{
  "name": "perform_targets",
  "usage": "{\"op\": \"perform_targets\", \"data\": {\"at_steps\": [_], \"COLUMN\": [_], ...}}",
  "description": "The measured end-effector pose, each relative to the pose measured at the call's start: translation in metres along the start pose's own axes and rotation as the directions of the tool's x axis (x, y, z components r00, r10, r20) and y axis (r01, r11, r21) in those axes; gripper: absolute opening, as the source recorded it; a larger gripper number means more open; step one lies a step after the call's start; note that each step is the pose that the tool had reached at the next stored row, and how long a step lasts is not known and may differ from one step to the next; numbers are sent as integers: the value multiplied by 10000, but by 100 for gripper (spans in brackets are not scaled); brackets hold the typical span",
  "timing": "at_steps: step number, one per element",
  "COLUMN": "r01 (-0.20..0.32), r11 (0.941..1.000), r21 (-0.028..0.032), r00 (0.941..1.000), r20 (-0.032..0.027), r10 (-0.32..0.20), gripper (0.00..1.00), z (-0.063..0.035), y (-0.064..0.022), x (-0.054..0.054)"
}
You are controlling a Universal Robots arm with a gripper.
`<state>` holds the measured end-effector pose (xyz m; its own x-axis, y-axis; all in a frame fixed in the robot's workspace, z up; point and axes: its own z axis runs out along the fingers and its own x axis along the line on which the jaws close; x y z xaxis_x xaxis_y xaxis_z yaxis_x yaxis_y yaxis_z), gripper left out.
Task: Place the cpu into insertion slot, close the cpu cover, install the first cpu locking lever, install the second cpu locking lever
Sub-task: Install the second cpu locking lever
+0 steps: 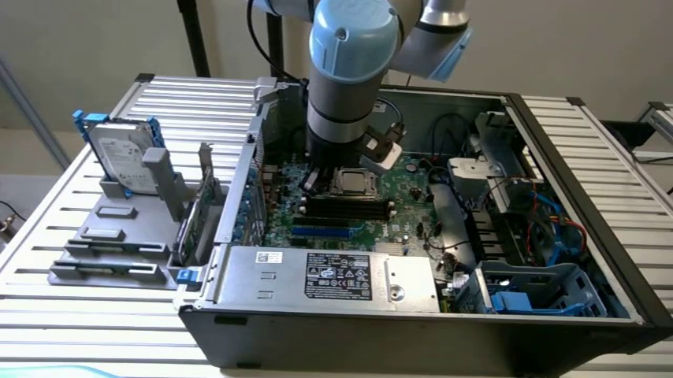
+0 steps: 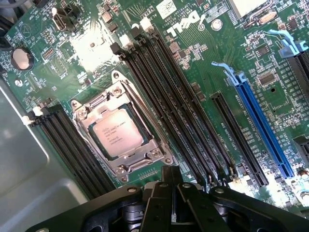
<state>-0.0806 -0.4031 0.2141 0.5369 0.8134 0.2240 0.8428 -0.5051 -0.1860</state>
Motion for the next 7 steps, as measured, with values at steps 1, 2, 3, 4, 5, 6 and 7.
{"op": "perform_targets", "data": {"at_steps": [1,2,3,4,5,6,7], "r01": [0,0,0,0,0,0,0], "r11": [10000,10000,10000,10000,10000,10000,10000], "r21": [0,0,0,0,0,0,0], "r00": [10000,10000,10000,10000,10000,10000,10000], "r20": [1,1,0,0,0,0,0], "r10": [0,0,0,0,0,0,0], "gripper": [11,11,11,11,11,11,11], "z": [0,0,0,0,0,0,0], "y": [0,0,0,0,0,0,0], "x": [0,0,0,0,0,0,0]}}
